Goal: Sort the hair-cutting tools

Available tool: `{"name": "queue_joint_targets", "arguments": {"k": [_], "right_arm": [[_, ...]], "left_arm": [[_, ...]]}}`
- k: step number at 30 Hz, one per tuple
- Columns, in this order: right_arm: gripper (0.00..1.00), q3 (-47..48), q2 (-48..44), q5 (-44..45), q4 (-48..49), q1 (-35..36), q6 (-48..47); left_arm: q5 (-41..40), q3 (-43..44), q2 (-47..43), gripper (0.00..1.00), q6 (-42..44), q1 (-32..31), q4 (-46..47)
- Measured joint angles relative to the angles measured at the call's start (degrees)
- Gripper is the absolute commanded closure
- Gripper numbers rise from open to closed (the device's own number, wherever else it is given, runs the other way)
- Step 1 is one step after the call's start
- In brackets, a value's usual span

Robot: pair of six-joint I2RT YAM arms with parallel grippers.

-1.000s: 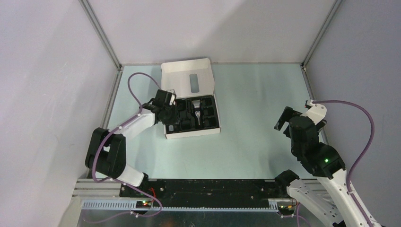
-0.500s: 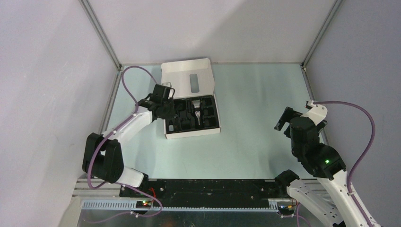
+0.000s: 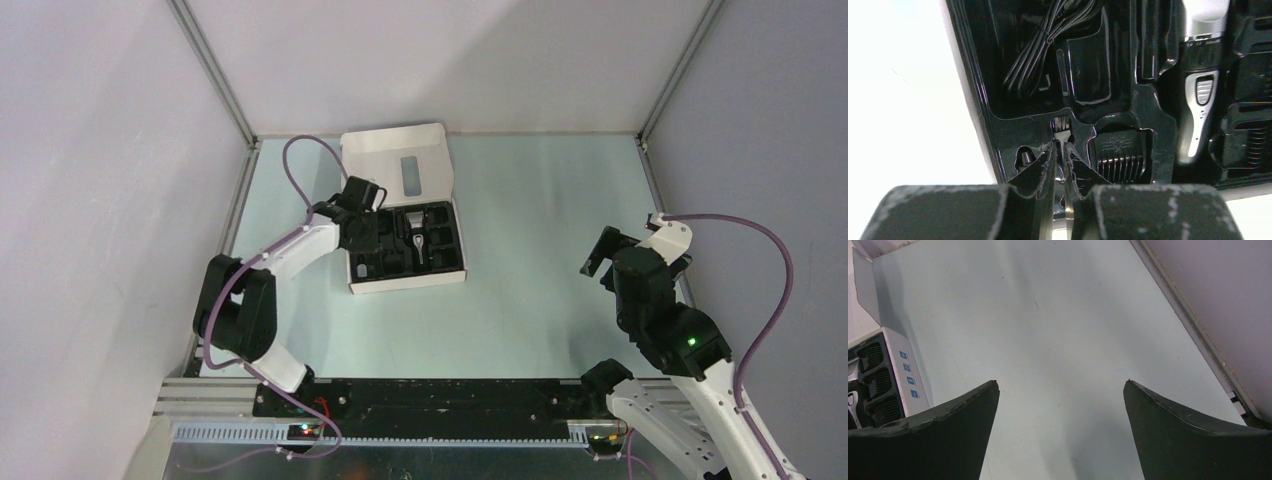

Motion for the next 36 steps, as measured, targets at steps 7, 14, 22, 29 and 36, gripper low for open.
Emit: {"name": "queue_joint_targets", "arguments": {"k": [7,14,22,29,36], "right_arm": [[0.01,0.0,0.0,0.0,0.0,0.0,0.0],[0.01,0.0,-0.2,0.0,0.0,0.0,0.0],[0.01,0.0,-0.3,-0.2,0.0,0.0,0.0],[0.01,-0.1,-1.0,-0.2,0.0,0.0,0.0],[0.01,-0.1,-1.1,-0.2,0.0,0.0,0.0]], "left_arm": [[-1.8,0.6,2.9,0.89,0.5,-1.1,-1.0],[-4.9,1.4,3.8,0.91,0.9,-3.4,-2.3],[-9.8,2.2,4.7,0.91,1.0,-7.2,-5.0],[-13.1,2.2,5.0,0.91,1.0,-9.2,-5.4],[-13.4,3.2,3.5,0.81,0.9,-9.4,-8.4]]}}
